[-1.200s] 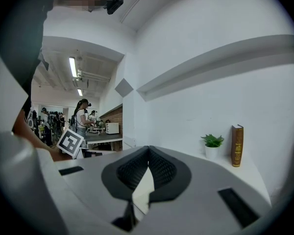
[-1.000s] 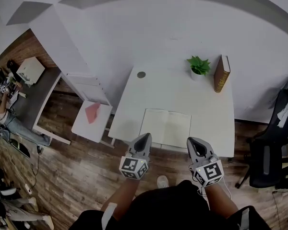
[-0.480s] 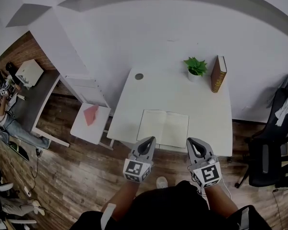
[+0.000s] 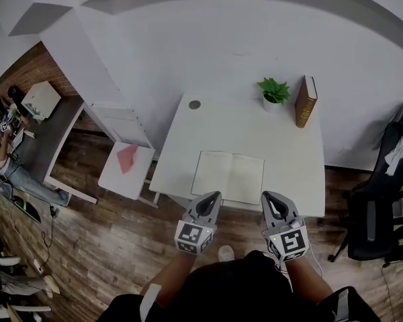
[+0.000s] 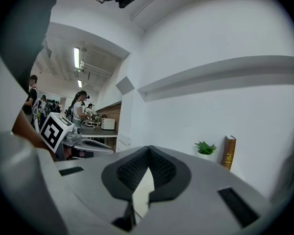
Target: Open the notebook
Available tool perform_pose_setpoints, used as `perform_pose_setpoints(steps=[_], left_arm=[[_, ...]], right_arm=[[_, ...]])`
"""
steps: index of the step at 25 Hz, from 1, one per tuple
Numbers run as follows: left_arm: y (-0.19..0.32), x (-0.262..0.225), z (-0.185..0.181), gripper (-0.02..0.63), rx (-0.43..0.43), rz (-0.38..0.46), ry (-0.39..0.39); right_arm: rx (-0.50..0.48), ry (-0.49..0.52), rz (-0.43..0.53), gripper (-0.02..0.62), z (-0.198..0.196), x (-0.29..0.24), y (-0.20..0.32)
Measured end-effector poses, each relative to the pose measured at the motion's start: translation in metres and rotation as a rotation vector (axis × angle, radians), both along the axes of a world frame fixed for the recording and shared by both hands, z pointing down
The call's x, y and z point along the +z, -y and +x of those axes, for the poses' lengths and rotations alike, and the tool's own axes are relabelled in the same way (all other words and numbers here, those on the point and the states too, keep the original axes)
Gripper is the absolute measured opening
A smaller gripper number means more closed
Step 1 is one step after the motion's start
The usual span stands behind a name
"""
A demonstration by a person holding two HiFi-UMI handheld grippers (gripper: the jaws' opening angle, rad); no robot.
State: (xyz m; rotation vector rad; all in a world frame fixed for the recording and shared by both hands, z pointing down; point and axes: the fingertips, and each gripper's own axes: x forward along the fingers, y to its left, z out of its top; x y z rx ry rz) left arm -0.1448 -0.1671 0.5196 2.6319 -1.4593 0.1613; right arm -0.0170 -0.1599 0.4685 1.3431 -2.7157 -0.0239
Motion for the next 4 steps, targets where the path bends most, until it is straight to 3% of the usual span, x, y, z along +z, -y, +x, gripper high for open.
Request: perform_pose_setpoints(steps=[4], left_arm=[[-0.0045, 0.0024, 0.0058, 0.006, 0.008, -0.009, -0.004]], right_arm=[[0.0, -0.015, 0.007, 0.002, 0.0008, -0.0007, 0.0013]])
